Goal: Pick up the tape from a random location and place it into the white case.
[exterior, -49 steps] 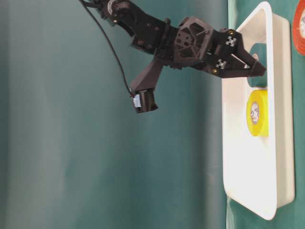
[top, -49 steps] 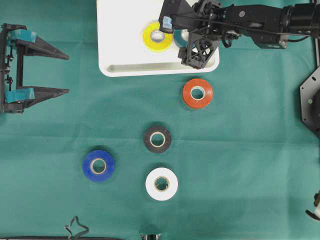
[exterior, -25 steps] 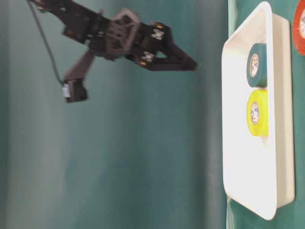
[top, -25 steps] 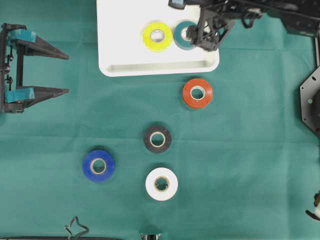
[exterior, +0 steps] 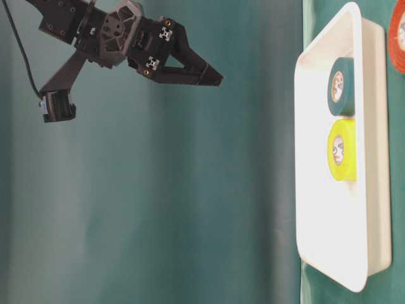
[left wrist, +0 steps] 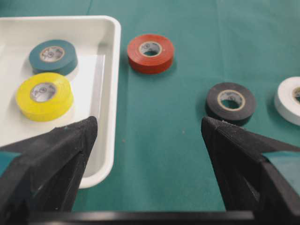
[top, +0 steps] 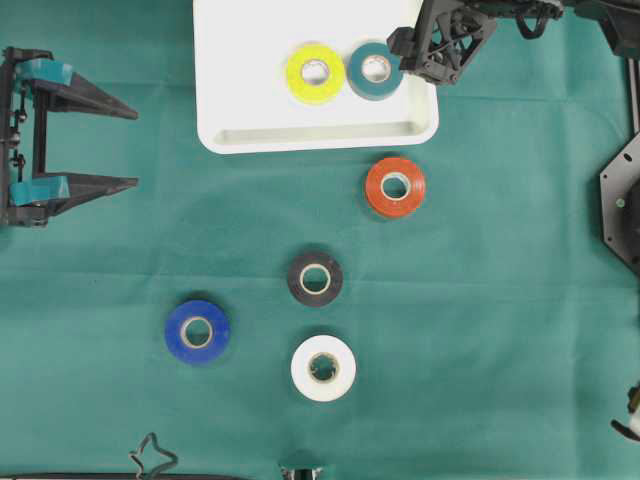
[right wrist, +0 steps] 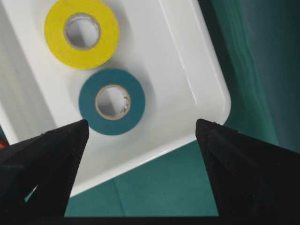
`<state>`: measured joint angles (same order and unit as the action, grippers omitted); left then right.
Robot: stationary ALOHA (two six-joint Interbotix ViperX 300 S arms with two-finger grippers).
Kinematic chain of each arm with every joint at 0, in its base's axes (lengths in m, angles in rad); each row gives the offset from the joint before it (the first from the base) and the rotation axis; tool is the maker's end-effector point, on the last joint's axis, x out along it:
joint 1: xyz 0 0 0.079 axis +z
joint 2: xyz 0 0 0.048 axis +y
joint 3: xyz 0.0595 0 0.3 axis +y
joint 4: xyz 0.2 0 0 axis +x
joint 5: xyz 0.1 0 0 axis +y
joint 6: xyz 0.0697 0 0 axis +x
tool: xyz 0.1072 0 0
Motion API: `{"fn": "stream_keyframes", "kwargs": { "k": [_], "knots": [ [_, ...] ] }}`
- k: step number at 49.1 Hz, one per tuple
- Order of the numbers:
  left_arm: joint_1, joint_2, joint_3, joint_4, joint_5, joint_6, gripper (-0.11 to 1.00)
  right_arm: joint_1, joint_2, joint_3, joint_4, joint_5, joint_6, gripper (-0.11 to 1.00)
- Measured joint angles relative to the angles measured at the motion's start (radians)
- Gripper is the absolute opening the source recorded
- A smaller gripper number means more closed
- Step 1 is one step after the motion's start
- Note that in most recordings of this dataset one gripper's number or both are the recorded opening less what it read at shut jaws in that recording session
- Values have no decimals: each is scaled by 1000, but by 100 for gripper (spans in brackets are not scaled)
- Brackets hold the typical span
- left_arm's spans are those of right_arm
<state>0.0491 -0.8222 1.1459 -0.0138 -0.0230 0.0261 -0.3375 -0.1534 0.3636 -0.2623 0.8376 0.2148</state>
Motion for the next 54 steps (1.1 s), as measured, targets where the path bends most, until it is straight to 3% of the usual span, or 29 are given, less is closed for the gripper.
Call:
{"fn": "stream_keyframes", "kwargs": {
  "k": [12,41,54],
  "knots": [
    [2,0,0,0,0,-2,96,25,0,0,3,-5,6,90],
    [6,0,0,2,0,0,96,298,0,0,11,-6,43,89],
    [8,0,0,0,0,0,96,310,-3,0,9,-17,44,89]
  ]
}}
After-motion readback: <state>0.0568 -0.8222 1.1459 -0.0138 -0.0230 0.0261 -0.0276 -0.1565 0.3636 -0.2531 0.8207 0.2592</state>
